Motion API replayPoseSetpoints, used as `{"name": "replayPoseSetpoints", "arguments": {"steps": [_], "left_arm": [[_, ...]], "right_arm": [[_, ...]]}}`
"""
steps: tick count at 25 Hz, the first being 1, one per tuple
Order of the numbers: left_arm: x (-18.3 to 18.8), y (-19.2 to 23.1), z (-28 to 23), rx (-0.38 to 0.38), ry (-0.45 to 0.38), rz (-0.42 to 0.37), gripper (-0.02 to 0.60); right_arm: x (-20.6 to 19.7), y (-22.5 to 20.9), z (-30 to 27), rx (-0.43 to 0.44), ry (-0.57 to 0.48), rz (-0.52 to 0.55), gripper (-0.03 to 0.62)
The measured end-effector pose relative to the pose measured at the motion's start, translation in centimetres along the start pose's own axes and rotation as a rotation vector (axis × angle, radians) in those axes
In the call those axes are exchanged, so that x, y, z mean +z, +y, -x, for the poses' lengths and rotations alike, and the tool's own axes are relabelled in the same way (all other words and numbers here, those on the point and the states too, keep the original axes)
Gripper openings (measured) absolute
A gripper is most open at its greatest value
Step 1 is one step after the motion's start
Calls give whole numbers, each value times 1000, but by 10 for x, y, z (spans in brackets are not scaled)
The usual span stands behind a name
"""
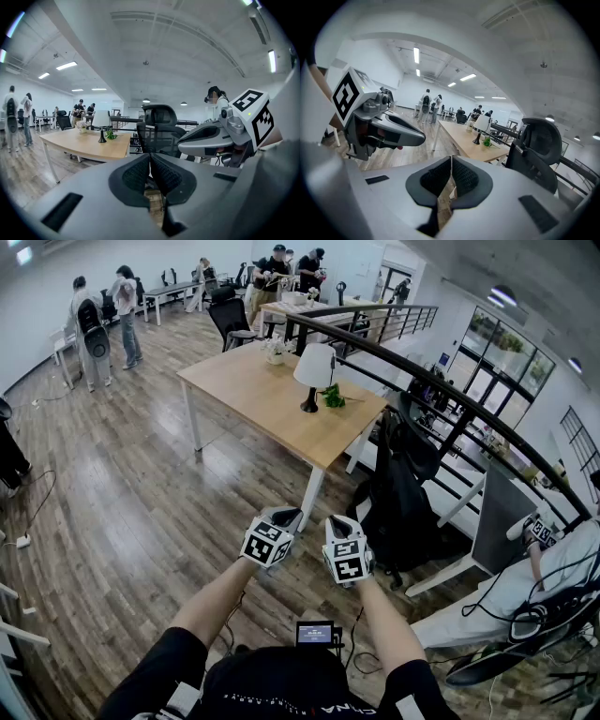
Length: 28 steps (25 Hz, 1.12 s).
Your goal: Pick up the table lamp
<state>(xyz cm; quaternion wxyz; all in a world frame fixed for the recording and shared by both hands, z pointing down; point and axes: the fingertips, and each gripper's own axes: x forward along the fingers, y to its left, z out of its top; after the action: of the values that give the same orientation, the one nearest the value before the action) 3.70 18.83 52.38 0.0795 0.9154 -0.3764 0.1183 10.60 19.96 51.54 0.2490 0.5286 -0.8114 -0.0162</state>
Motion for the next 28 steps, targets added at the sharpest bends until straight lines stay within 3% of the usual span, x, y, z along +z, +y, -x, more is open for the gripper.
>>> {"name": "replayPoseSetpoints", "arguments": {"steps": [8,18,28], "left_arm": [[-1,2,8,8,23,-29,23],[-6,18,14,52,-16,29,23],[-10,13,11,12,-6,18,23]], "right_arm": [[-3,2,-4,-3,21,-5,35],[-5,5,-3,38,11,-90,35],[-13,10,-7,72,23,-96,35]]}}
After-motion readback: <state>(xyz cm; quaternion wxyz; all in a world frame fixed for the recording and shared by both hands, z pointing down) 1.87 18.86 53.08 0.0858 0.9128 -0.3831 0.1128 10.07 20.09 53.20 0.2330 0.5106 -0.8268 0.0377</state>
